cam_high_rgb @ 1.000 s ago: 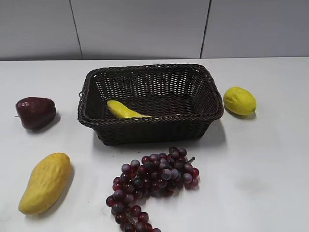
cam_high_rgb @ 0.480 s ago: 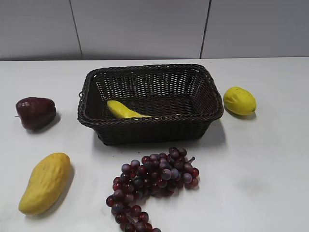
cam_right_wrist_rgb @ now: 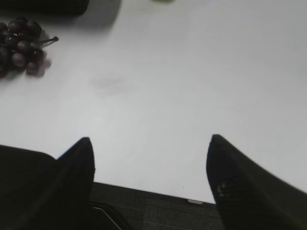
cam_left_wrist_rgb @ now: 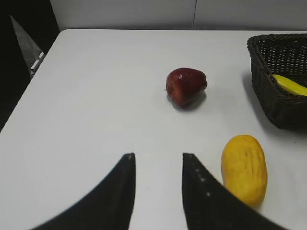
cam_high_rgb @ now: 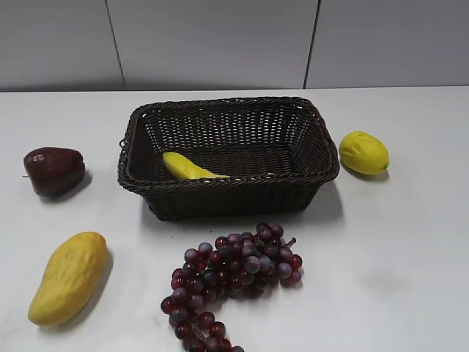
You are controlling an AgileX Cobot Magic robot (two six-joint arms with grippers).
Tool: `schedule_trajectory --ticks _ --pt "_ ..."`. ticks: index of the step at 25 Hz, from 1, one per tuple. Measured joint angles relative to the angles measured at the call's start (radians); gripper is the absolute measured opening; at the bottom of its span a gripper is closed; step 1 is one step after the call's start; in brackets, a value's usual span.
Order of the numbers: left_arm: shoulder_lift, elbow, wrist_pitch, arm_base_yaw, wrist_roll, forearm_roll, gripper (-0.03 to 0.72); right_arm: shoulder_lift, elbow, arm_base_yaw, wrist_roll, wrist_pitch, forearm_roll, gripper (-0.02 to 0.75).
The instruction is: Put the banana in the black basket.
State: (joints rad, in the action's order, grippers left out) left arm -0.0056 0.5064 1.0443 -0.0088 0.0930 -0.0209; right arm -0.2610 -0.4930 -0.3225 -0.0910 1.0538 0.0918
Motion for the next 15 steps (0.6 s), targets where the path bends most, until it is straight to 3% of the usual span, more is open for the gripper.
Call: schedule_trajectory --ticks 9,15 --pt "0.0 0.0 0.0 0.0 0.0 0.0 0.242 0.012 0.0 0.005 0.001 -0.001 0.0 0.58" --pt "0.0 0.0 0.0 0.0 0.0 0.0 0.242 0.108 0.0 0.123 0.001 -0.001 -0.001 0.58"
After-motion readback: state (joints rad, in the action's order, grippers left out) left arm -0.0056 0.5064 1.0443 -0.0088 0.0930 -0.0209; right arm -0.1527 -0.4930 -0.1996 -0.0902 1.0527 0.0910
